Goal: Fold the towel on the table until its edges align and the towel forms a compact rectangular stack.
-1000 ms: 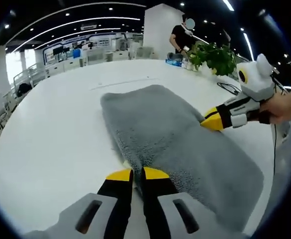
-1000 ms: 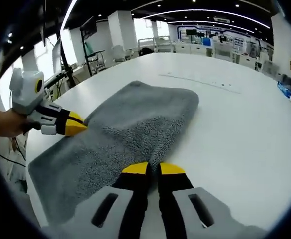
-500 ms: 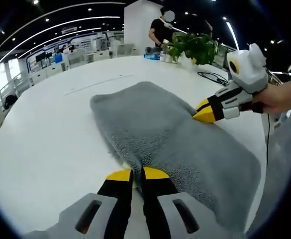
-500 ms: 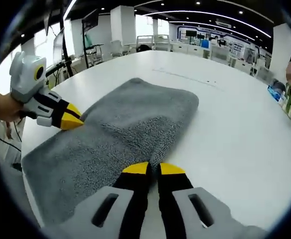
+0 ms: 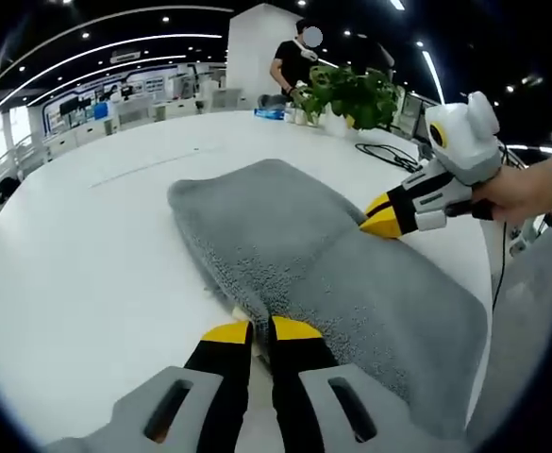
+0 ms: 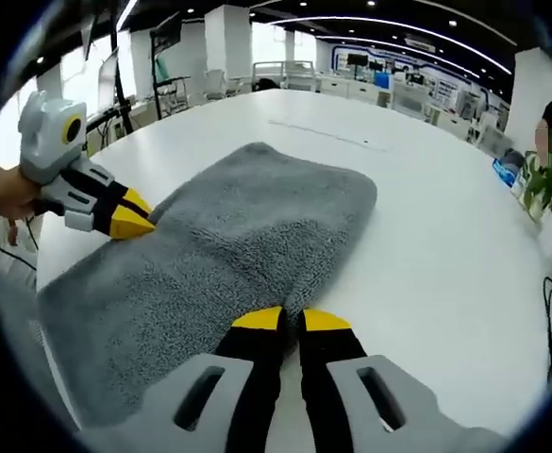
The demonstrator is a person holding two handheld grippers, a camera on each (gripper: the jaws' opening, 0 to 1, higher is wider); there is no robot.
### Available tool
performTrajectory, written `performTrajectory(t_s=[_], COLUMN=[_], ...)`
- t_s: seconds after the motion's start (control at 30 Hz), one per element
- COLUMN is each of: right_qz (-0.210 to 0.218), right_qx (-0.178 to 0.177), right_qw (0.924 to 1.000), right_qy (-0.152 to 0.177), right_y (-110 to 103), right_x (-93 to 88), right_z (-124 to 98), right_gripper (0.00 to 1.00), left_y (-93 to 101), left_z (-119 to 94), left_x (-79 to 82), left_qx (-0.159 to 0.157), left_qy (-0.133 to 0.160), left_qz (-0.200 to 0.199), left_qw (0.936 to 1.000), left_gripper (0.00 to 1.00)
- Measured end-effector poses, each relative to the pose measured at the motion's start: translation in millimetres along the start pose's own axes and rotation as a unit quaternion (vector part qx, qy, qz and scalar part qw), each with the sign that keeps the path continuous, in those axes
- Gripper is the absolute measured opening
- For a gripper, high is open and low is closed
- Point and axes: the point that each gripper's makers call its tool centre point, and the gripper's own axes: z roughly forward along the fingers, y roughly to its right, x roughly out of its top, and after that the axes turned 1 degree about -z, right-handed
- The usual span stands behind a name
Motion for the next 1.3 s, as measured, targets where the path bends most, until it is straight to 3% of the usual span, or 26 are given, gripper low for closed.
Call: performTrajectory(t_s=[0.2,0.4,0.6,0.67,0.83,1.03,1.2,1.3], right_qz=[0.033,0.040,0.083,0.080,0.079,0.056,0.010,-0.002], right_qx=[0.009,-0.007,-0.007,-0.001,0.012,0.042,0.064,0.074], right_qw=[0.9994,0.9992,0.9962,0.9962,0.9955,0.9950,0.9954,0.9945], right_qy=[0.006,0.003,0.027,0.034,0.050,0.071,0.070,0.074], right_y=[2.8,3.3,8.4,8.6,9.6,3.5,-7.7,-20.2], right_x=[-0.9,1.1,2.9,4.0,10.6,21.0,18.5,16.8], right_z=[-0.5,-0.8,-8.5,-11.7,-20.8,-42.9,-56.7,-65.1], right_gripper=[0.04,0.05,0.08,0.10,0.18,0.29,0.31,0.32], left_y=[0.0,-1.3,-2.2,-2.9,-9.2,2.8,29.6,47.0], left_z=[-0.3,-0.5,-3.9,-8.0,-26.6,-43.4,-54.6,-60.6], left_x=[-0.2,1.7,4.9,8.9,33.5,42.4,34.5,30.4], left_qx=[-0.002,-0.008,0.005,0.004,0.022,0.007,-0.017,-0.030], left_qy=[0.001,-0.011,-0.017,-0.012,0.037,0.047,0.024,0.026], left_qz=[-0.002,-0.016,-0.011,-0.013,-0.021,0.030,0.112,0.122], left_qw=[1.0000,0.9998,0.9998,0.9998,0.9989,0.9984,0.9933,0.9917], left_gripper=[0.07,0.08,0.13,0.18,0.25,0.38,0.40,0.44])
